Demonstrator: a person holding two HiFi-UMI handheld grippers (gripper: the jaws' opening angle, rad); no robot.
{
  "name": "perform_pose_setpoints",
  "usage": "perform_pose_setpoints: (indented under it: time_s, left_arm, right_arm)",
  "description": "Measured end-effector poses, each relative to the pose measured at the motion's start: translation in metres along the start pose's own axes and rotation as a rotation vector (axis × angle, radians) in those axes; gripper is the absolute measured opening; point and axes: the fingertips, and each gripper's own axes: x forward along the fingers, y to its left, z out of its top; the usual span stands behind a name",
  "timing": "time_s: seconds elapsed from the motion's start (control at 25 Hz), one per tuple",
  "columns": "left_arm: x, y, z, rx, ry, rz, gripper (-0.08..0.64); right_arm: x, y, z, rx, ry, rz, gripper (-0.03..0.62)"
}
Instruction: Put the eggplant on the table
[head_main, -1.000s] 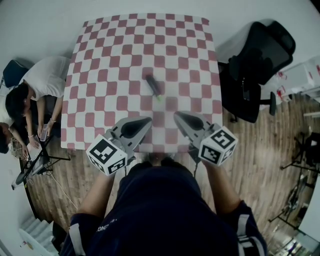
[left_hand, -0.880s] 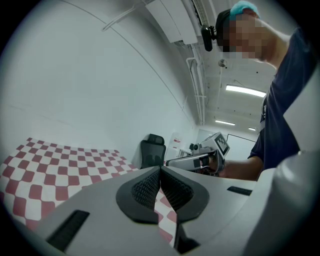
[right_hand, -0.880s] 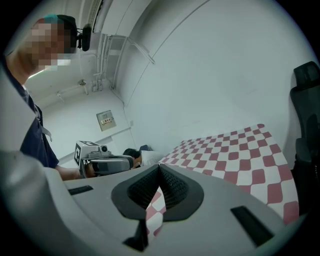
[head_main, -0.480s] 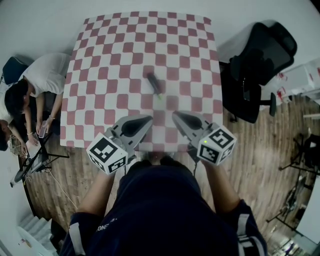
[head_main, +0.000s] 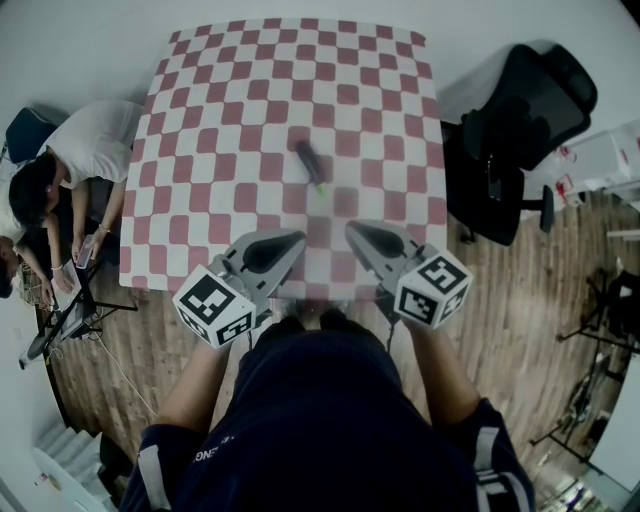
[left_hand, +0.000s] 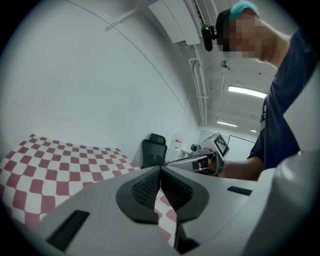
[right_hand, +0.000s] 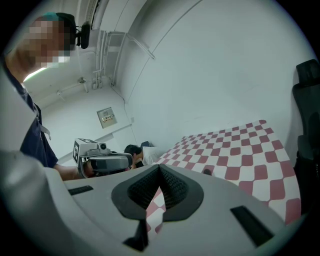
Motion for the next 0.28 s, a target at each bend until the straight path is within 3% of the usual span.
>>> perform_pose_setpoints:
  time_s: [0.28]
  left_arm:
    - [0.0015, 0.0017, -0.0014, -0.01, 0.004, 0.005, 0.028]
  right_arm:
    - [0.0016, -0.0027, 0.0019, -0.006, 0.006, 0.002, 0.017]
